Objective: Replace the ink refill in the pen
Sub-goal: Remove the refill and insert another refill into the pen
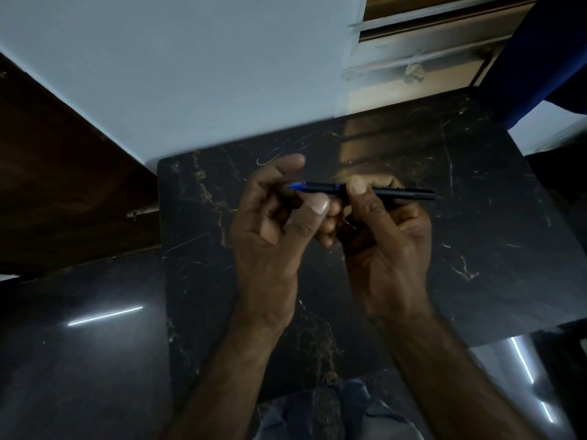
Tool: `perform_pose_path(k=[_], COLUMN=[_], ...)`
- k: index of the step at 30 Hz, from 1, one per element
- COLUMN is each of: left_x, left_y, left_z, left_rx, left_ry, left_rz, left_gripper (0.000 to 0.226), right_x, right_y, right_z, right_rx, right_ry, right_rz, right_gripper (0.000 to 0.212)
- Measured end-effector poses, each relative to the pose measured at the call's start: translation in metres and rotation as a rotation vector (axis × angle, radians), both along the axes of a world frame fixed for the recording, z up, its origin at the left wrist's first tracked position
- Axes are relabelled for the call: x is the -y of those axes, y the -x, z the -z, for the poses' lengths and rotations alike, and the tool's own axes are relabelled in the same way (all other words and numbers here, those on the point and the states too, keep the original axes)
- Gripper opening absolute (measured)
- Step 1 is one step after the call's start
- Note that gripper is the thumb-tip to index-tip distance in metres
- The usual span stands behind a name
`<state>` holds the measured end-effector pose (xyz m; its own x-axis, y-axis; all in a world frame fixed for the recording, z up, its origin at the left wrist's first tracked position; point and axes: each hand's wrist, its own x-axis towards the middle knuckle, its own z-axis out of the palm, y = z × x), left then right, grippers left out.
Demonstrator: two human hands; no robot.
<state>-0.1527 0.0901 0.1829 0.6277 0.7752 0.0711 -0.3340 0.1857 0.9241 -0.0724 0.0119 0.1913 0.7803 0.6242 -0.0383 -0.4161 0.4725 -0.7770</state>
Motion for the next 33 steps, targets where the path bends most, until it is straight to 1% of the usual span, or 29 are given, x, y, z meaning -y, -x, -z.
perform_pose_path(k=[4, 7, 9, 10, 12, 14, 16, 18, 19, 22, 24, 26, 27, 28, 29, 30, 32, 33], left_x=[-0.002, -0.001, -0.003, -0.005, -0.007, -0.009, -0.010, -0.013, -0.014, -0.020, -0.028, -0.040, -0.047, -0.052, -0.056, -0.058, -0.056, -0.055], left_y=[-0.001, -0.004, -0.004, -0.003, -0.002, 0.000, 0.002, 0.003, 0.004, 0.009, 0.016, 0.026, 0.033, 0.040, 0.049, 0.057, 0.076, 0.085], left_z=[0.002, 0.003, 0.003, 0.004, 0.004, 0.004, 0.002, 0.000, -0.002, -0.002, -0.001, 0.004, 0.011, 0.021, 0.037, 0.058, 0.109, 0.133], left_rx=[-0.051, -0.071, -0.053, -0.043, -0.029, -0.021, -0.016, -0.013, -0.010, 0.038, 0.093, 0.117, 0.075, -0.027, -0.191, -0.395, -0.780, -0.930], left_ry=[0.042, 0.096, 0.102, 0.082, 0.041, 0.054, 0.116, 0.232, 0.301, 0.455, 0.507, 0.513, 0.474, 0.390, 0.268, 0.127, -0.112, -0.205], left_rz=[-0.054, -0.126, -0.139, -0.132, -0.098, -0.079, -0.068, -0.045, -0.039, -0.050, -0.082, -0.111, -0.135, -0.165, -0.194, -0.205, -0.136, -0.091], left_gripper=[0.010, 0.025, 0.029, 0.028, 0.019, 0.016, 0.013, 0.004, 0.003, 0.012, 0.014, 0.015, 0.016, 0.017, 0.017, 0.018, 0.019, 0.020], right_x=[0.001, -0.001, -0.002, -0.002, -0.003, -0.004, -0.006, -0.006, -0.007, -0.006, -0.004, -0.002, -0.001, 0.001, 0.002, 0.003, 0.005, 0.005], right_y=[-0.003, 0.000, 0.001, 0.001, 0.000, -0.001, -0.002, -0.003, -0.003, -0.004, -0.004, -0.006, -0.007, -0.008, -0.009, -0.010, -0.011, -0.012], right_z=[0.000, 0.000, -0.001, -0.001, -0.002, -0.002, 0.000, 0.002, 0.003, 0.003, 0.003, 0.003, 0.003, 0.003, 0.003, 0.003, 0.004, 0.004], right_rx=[0.002, 0.006, -0.004, -0.009, -0.012, -0.021, -0.036, -0.041, -0.038, -0.033, -0.032, -0.034, -0.042, -0.053, -0.064, -0.072, -0.071, -0.068], right_ry=[0.028, 0.033, 0.032, 0.030, 0.029, 0.030, 0.038, 0.045, 0.048, 0.048, 0.043, 0.035, 0.029, 0.023, 0.018, 0.016, 0.021, 0.025], right_rz=[-0.010, -0.034, -0.038, -0.038, -0.037, -0.031, -0.017, -0.001, 0.004, 0.009, 0.007, 0.003, 0.000, -0.003, -0.007, -0.010, -0.014, -0.015], right_gripper=[0.017, 0.013, 0.012, 0.012, 0.011, 0.013, 0.015, 0.011, 0.008, 0.002, 0.006, 0.010, 0.012, 0.015, 0.017, 0.018, 0.017, 0.016])
